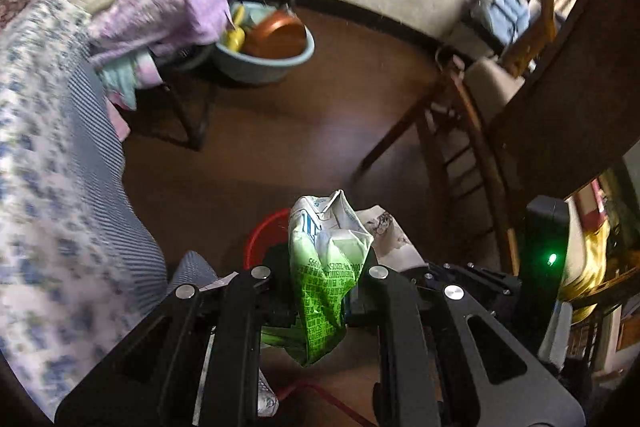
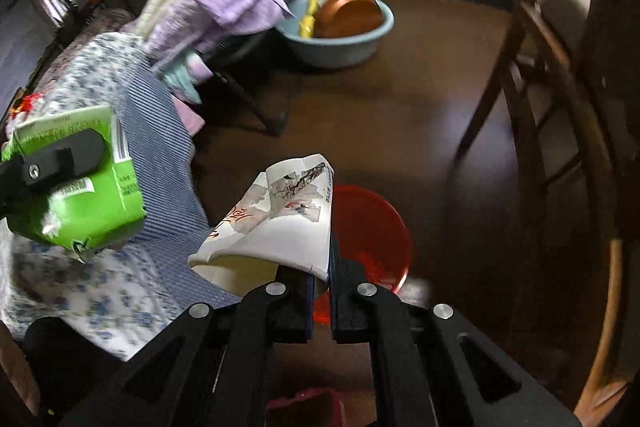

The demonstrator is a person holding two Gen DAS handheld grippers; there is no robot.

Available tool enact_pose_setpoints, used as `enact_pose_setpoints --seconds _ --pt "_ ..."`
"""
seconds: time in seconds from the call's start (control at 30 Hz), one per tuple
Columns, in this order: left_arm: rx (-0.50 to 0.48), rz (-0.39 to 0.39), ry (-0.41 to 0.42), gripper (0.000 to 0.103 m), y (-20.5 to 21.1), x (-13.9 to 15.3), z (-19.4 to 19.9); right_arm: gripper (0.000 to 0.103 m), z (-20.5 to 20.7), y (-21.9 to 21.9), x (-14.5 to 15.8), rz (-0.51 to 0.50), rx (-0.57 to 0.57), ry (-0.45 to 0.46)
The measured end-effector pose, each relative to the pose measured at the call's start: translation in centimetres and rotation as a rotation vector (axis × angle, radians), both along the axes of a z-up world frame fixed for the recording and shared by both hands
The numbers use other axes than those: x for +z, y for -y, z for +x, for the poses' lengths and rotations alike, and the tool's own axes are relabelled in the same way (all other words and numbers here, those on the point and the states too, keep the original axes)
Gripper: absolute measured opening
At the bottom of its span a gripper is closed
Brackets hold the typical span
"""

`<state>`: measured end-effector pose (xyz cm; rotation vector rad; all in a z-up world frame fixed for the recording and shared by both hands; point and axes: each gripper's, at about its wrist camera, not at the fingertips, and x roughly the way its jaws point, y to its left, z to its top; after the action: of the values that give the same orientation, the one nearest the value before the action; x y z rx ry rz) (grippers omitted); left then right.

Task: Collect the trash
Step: 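Carry the paper cup and green wipes pack with both tools to the basket, then open the right tool to drop the cup while the left tool drops the wipes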

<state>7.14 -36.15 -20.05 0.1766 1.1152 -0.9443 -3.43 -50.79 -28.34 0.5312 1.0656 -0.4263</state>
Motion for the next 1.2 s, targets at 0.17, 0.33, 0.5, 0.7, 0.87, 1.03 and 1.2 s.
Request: enact_pose_setpoints --seconds 0.17,0.33,0.5,0.7,0.87,1.03,1.2 --pt "-0.025 0.042 -0.048 0.016 1.1 -3.1 0.0 0.006 -0.2 0.7 -2.5 0.038 -0.015 -0.03" --pt "-0.033 0.05 -0.084 0.016 1.5 -4.6 0.4 0.006 0.5 1.0 -4.5 0.056 -0.022 -0.062" --pt "-0.034 0.061 -0.094 0.016 1.5 -5.2 0.6 0.007 1.1 1.0 -5.7 0.051 -0.021 -0.08" --pt "-0.038 0.072 -0.096 0.016 1.8 -5.5 0.5 0.057 1.5 1.1 -6.0 -0.012 -0.031 -0.098" --pt "-0.055 0.089 -0.109 0.016 2.5 -6.2 0.4 0.056 0.9 2.0 -5.9 -0.001 -0.051 -0.111" --pt "-0.08 0.115 -0.157 0.016 4.3 -7.8 0.2 0.056 -0.3 3.1 -6.2 0.009 -0.088 -0.132" --pt "-0.109 0.138 -0.184 0.016 6.3 -9.2 -0.2 0.056 -2.0 4.1 -6.4 0.013 -0.123 -0.134"
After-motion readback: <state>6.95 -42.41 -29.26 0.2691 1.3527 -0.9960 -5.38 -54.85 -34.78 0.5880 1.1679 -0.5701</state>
